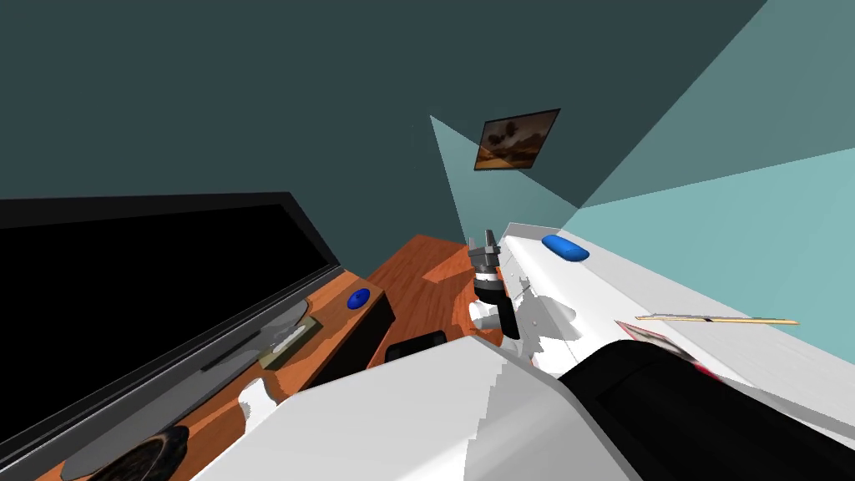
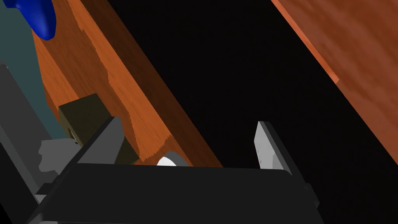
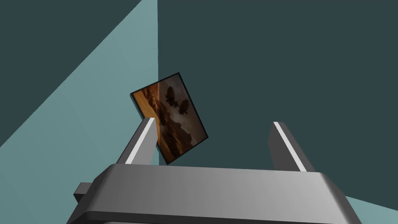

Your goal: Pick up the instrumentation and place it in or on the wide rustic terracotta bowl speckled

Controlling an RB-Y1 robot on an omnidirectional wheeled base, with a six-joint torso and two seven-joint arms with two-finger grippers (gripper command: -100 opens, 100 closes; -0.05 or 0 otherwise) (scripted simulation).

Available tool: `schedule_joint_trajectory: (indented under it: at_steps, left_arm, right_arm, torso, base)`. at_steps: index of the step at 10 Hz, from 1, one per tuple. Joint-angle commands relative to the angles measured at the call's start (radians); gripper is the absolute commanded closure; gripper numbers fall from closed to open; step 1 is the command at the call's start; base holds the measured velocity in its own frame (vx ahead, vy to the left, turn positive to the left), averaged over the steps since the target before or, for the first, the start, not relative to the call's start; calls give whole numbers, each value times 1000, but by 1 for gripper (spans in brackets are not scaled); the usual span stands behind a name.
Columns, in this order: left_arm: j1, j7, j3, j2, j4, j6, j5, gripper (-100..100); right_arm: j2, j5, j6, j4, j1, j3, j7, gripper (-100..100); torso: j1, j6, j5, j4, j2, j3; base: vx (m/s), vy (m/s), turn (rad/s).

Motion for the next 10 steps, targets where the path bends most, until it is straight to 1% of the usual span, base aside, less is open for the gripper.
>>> schedule_joint_trajectory:
  at_steps: [1, 2, 3, 4, 6, 9, 10]
  left_arm:
    - [-1, 16, -36, 29, 50, 8, 7, -100]
    - [-2, 25, -68, 48, 82, 13, 9, -100]
    - [-2, 25, -68, 48, 107, 13, 9, -100]
    - [-5, 32, -101, 66, 154, 17, 9, -100]
    - [-14, 44, -166, 96, 238, 25, 4, -100]
    - [-35, 55, -259, 125, 351, 35, -14, -100]
    - [-35, 55, -261, 125, 351, 35, -14, -100]
  right_arm:
    - [0, 0, 0, 0, 0, 0, 0, 0]
    - [0, 0, 0, 0, 0, 0, 0, 0]
    - [0, 0, 0, 0, 0, 0, 0, 0]
    - [0, 0, 0, 0, 0, 0, 0, 0]
    - [0, 0, 0, 0, 0, 0, 0, 0]
    - [0, 0, 0, 0, 0, 0, 0, 0]
    - [0, 0, 0, 0, 0, 0, 0, 0]
  torso:
    - [0, 0, 0, 0, 0, 0]
    - [1, 1, 0, 0, -1, -1]
    - [2, 1, 0, -1, -3, -2]
    - [2, 0, 1, -1, -3, -2]
    - [2, 1, 0, -1, -4, -2]
    - [5, 0, 1, -1, -5, -3]
    - [5, 1, 1, -1, -5, -3]
  base:
    - [68, 14, -214]
    - [97, 46, -353]
    - [86, 42, -120]
    - [83, 24, -180]
    - [95, 63, -328]
    - [107, 105, -295]
    - [65, 82, -87]
